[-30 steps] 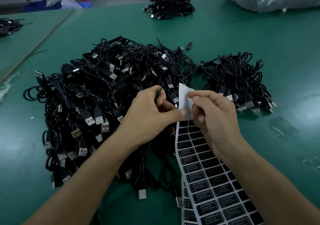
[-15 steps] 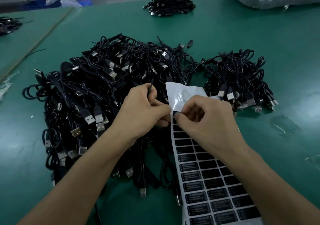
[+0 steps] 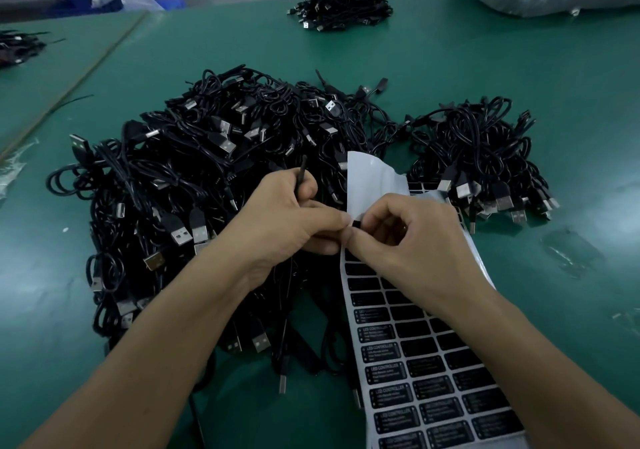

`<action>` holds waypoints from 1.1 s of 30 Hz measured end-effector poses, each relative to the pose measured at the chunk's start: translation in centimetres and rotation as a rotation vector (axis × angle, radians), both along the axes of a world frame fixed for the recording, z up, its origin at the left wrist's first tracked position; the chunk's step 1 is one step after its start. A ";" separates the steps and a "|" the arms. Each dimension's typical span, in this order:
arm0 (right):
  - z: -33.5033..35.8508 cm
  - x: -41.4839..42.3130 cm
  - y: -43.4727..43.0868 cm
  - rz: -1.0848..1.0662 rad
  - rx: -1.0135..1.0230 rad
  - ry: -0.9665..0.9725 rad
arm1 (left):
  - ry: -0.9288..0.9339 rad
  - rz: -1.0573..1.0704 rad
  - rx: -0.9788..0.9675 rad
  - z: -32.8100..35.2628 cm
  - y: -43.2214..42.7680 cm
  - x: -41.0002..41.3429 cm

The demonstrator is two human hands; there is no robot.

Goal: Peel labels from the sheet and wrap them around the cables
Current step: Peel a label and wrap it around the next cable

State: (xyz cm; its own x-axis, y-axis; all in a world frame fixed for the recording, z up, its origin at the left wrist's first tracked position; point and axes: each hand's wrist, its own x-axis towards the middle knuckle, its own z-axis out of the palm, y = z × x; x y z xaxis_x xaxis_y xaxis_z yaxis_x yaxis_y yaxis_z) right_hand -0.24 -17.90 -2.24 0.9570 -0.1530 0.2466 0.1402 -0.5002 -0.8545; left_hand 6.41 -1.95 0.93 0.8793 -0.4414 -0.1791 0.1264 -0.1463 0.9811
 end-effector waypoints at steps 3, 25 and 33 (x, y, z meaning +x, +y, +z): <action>0.1 0.1 -0.2 0.015 0.043 -0.003 | 0.018 -0.023 -0.017 0.0 0.1 0.1; 0.7 0.5 -1.1 -0.049 0.170 0.083 | -0.088 0.043 0.033 -0.1 0.0 0.0; 0.5 0.7 -1.4 -0.251 0.311 -0.161 | -0.269 0.124 0.215 -0.4 -0.3 -0.1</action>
State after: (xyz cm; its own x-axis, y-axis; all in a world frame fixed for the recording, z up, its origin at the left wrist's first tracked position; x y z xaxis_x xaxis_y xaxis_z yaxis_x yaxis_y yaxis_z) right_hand 0.50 -19.26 -1.72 0.8334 -0.4672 0.2951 0.1909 -0.2578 -0.9472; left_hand 6.30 -2.22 0.56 0.9519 -0.3061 -0.0109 -0.1028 -0.3528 0.9300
